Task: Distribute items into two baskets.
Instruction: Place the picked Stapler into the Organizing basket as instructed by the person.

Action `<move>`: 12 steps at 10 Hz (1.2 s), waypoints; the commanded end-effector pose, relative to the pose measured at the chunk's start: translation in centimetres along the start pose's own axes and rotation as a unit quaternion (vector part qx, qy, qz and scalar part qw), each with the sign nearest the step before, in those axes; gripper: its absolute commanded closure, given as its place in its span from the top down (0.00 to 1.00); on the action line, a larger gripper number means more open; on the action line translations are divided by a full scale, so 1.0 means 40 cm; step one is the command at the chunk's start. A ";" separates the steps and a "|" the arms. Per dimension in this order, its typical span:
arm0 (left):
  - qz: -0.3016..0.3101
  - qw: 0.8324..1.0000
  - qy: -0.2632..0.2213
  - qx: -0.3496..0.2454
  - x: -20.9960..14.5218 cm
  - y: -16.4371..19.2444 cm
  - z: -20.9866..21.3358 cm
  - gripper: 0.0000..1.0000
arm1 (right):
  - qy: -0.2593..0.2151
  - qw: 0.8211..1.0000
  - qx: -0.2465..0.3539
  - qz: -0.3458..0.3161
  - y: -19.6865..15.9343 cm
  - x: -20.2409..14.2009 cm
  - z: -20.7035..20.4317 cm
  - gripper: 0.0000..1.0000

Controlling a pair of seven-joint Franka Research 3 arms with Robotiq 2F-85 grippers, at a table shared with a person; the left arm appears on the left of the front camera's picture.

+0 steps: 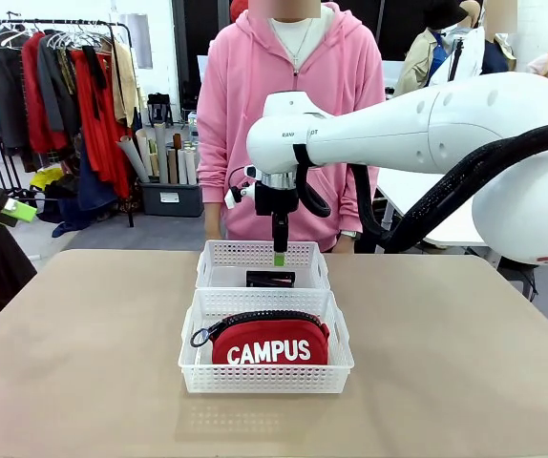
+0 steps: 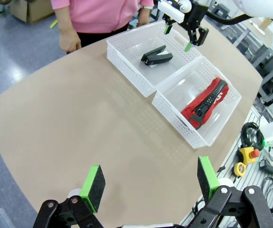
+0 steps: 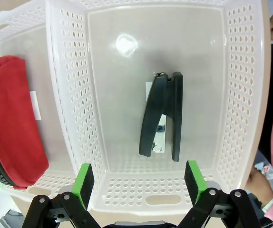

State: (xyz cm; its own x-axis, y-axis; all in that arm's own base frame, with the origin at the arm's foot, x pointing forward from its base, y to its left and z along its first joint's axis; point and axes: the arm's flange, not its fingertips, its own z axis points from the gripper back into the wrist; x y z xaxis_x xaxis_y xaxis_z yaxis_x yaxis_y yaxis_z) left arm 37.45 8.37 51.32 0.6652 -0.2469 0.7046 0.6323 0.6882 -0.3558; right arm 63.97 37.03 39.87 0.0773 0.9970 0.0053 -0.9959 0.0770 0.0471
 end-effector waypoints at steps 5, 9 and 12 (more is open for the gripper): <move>-0.001 1.000 -0.009 -0.004 -0.001 0.000 0.000 1.00 | -0.071 0.994 0.008 -0.082 0.039 -0.189 0.053 1.00; -0.001 1.000 -0.009 -0.004 -0.001 0.000 0.000 1.00 | -0.185 0.968 0.037 -0.166 0.127 -0.490 0.105 1.00; -0.001 1.000 -0.009 -0.004 -0.001 0.000 0.000 1.00 | -0.253 0.931 0.086 -0.249 0.226 -0.677 0.156 1.00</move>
State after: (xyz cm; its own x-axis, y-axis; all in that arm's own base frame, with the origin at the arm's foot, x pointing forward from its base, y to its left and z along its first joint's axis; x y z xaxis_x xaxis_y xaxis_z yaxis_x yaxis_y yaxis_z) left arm 37.45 8.37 51.33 0.6655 -0.2474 0.7042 0.6321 0.6886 -0.3553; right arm 55.80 12.39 45.95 0.5534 0.7506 0.3610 -0.8313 0.4705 0.2960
